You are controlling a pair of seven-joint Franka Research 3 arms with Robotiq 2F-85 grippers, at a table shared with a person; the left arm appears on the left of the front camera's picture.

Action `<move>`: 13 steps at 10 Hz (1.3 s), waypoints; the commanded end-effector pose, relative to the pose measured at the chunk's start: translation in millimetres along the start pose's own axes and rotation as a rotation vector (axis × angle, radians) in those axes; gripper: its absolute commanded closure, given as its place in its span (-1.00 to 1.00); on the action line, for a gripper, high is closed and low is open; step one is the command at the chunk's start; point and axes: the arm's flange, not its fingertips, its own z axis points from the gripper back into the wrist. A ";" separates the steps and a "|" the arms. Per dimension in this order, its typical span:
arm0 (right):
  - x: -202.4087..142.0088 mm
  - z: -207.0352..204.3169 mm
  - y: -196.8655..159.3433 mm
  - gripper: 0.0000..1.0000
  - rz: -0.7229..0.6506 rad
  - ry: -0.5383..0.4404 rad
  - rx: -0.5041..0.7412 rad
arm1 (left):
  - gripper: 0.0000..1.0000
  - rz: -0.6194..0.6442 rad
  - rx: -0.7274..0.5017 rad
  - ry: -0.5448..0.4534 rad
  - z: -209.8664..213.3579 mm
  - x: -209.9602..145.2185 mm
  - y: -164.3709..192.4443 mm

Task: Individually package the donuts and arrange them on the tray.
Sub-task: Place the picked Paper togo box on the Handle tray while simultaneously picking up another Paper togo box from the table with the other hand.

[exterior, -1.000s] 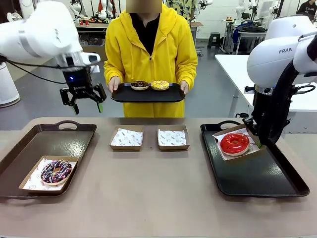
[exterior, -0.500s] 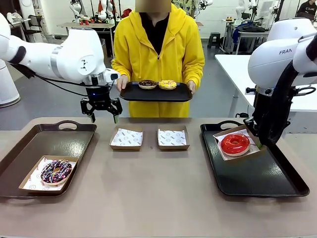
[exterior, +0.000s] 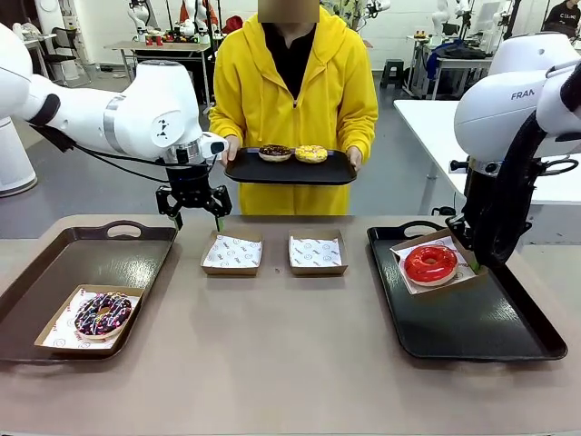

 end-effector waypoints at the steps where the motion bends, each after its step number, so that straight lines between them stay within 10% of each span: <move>1: -0.7 1.2 -0.6 0.97 -0.002 -0.002 0.002 | -1.00 0.003 0.002 -0.001 4.7 0.1 2.2; 13: -37.5 -51.6 6.5 0.97 0.005 -0.041 -0.018 | -1.00 0.029 0.031 -0.061 -33.7 -4.7 16.6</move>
